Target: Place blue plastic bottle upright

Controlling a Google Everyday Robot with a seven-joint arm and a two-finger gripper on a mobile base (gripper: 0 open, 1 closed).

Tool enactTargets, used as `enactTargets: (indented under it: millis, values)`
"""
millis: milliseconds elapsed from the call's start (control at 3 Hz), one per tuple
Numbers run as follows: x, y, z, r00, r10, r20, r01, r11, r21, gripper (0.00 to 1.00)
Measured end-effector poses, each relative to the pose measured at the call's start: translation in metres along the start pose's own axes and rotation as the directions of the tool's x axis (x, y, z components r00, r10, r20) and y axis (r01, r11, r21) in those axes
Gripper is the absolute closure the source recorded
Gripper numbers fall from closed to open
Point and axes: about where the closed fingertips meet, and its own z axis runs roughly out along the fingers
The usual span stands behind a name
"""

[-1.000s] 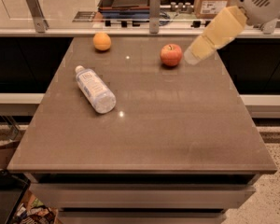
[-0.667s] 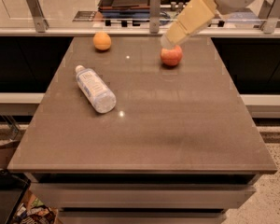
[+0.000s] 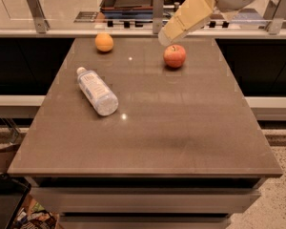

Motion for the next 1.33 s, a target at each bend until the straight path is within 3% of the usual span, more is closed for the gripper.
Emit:
enactTargets:
  millis: [333,667,1333]
  values:
    - [-0.003,0.003,0.0,1.0,-0.015,0.0,0.015,0.9998,0.011,0.0]
    - [-0.003,0.027,0.013,0.999,-0.036,-0.017,0.037,0.9991,0.02,0.0]
    - [0.002,0.09,0.076,0.983,-0.082,-0.161,0.086,0.9961,0.018,0.0]
